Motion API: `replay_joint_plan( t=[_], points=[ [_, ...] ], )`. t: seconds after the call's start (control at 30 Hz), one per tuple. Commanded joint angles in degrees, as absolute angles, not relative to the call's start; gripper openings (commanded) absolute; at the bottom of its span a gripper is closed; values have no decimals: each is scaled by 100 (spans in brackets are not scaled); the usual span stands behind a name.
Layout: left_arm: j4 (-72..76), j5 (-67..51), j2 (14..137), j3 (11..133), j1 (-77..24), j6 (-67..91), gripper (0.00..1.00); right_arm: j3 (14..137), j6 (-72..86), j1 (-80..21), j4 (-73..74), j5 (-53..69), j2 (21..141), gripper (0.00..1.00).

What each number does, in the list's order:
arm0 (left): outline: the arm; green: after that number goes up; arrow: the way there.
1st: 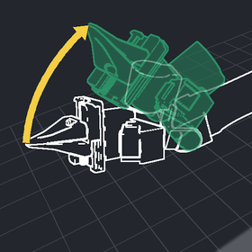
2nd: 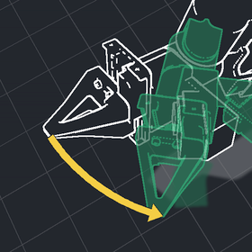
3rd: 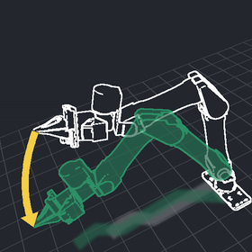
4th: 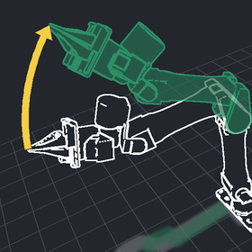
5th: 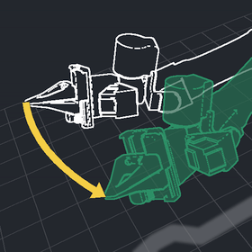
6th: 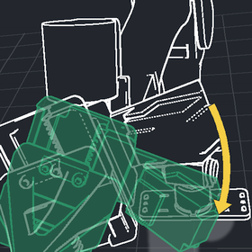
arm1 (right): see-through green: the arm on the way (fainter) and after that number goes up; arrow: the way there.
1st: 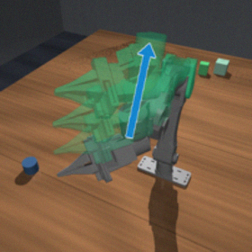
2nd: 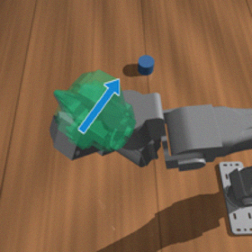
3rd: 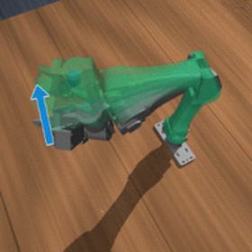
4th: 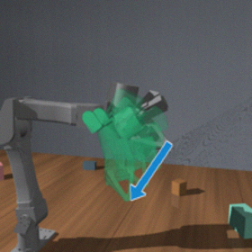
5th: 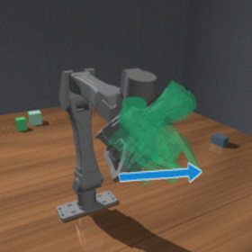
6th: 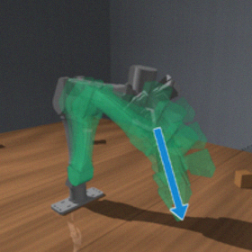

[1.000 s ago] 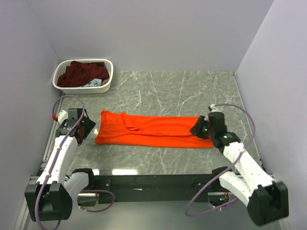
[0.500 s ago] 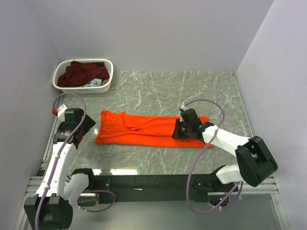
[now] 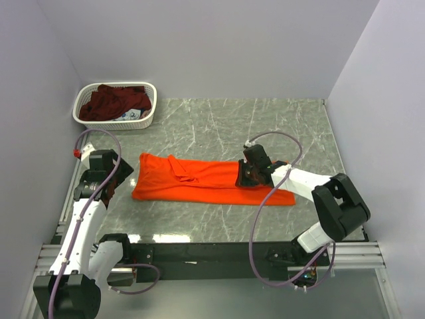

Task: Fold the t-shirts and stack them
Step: Fold the tshirt

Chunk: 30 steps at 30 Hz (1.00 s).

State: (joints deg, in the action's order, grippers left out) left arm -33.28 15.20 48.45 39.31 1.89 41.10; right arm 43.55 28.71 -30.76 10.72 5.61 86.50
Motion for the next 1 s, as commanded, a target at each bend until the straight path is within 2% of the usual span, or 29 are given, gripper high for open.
replay_joint_plan(
  t=[0.0, 0.1, 0.2, 0.3, 0.43, 0.73, 0.97],
  points=[
    [-3076, 1354, 4729, 3885, 176, 3973, 85, 4754, 2550, -3103, 1071, 264, 8798, 25],
    [-3024, 1275, 4720, 3858, 176, 3938, 85, 5027, 2067, -3216, 1343, 317, 8772, 29],
    [-2962, 1152, 4711, 3832, 176, 3902, 85, 5194, 1487, -3664, 1547, 18, 8596, 41],
    [-2883, 924, 4746, 3806, 132, 3876, 87, 5361, 1021, -4095, 1731, -297, 8543, 59],
    [-2804, 721, 4895, 3806, -297, 3893, 92, 5650, 537, -4639, 1968, -746, 8840, 67],
    [-2549, 853, 5633, 3946, -2063, 4693, 90, 6187, 62, -5018, 2101, -1257, 9676, 68],
    [-2496, 1046, 6099, 4043, -2636, 4825, 88, 6416, -316, -5010, 2057, -1721, 10054, 68]
  ],
)
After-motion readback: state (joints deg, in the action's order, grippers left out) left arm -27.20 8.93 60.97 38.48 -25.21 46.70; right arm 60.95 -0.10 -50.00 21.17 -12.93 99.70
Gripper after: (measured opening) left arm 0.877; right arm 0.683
